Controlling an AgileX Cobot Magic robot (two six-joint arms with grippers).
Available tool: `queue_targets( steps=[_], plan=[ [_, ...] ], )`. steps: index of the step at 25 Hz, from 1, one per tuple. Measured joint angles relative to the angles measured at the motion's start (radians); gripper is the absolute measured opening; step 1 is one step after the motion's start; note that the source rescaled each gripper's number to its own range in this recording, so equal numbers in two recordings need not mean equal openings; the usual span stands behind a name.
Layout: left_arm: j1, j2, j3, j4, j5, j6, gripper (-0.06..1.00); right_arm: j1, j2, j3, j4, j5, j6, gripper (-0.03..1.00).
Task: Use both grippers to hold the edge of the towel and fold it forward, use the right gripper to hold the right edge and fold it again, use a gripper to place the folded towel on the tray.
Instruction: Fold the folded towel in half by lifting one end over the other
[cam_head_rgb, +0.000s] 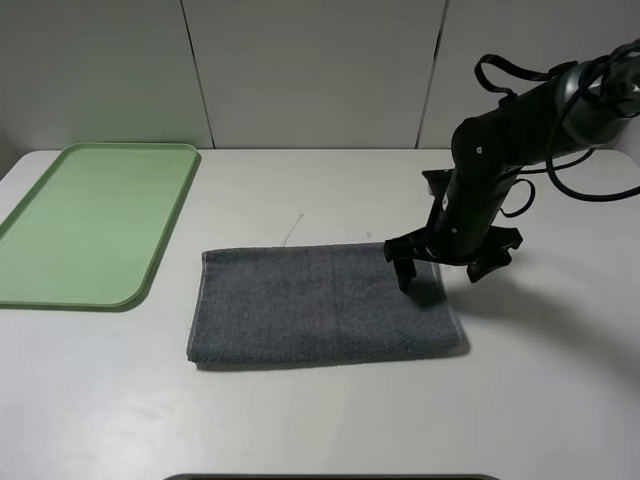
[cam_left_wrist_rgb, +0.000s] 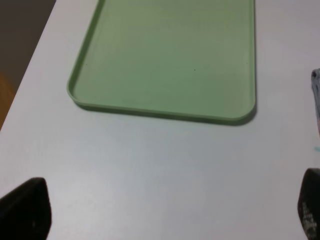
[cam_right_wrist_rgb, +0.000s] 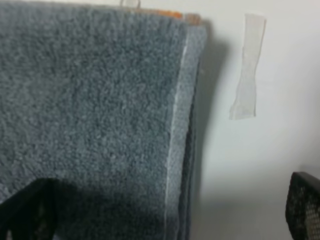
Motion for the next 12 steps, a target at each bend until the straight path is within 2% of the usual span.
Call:
queue_targets(
  steps=[12],
  plan=[
    [0.0, 0.0, 0.0, 0.0, 0.0, 0.0, 1.0, 0.0, 0.031, -0.008, 0.005, -0.019, -0.018, 1.0]
  ],
)
